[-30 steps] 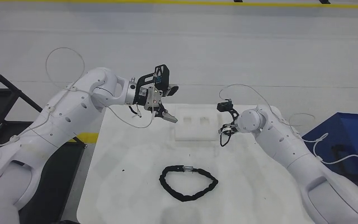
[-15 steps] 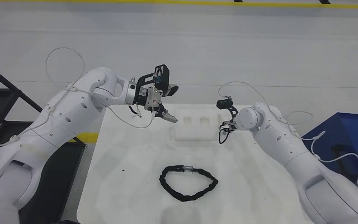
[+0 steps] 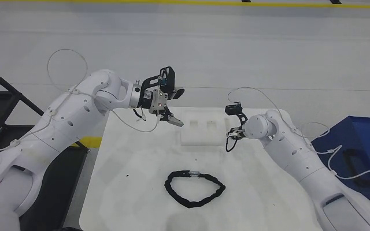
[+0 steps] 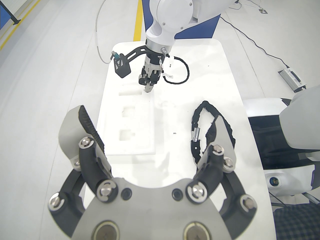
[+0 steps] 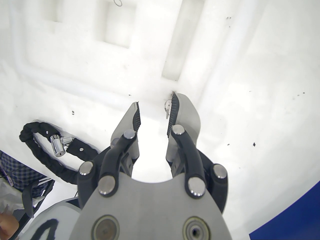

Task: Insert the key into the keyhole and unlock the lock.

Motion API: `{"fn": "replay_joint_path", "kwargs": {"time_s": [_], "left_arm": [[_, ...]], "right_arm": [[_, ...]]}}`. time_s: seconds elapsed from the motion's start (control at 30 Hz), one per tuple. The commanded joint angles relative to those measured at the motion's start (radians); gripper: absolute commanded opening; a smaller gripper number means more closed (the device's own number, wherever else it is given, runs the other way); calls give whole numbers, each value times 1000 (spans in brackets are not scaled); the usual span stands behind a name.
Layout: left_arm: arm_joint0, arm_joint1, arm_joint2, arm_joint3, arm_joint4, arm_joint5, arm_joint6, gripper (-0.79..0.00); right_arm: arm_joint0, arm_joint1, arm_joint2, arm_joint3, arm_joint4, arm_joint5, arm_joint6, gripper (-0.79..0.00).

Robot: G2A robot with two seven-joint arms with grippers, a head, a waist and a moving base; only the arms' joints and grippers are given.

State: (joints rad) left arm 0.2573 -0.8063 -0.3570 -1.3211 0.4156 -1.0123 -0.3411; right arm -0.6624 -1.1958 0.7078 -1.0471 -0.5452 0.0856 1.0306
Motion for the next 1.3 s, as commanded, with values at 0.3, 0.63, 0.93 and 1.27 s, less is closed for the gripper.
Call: {"fn": "replay_joint_path", "kwargs": {"time_s": [0.3,0.63,0.93,1.27], "left_arm": [[0,0,0,0,0,0,0,0],[0,0,0,0,0,0,0,0],[0,0,0,0,0,0,0,0],[0,0,0,0,0,0,0,0]], "right_arm": [[-15,0,33,35,19,-65,-21,-554],[1,-26,16,117,44,-87,-33,-597],[24,-53,-2,202,47,-96,-56,-690],[55,-82,-18,278,40,-94,-74,-785]]}}
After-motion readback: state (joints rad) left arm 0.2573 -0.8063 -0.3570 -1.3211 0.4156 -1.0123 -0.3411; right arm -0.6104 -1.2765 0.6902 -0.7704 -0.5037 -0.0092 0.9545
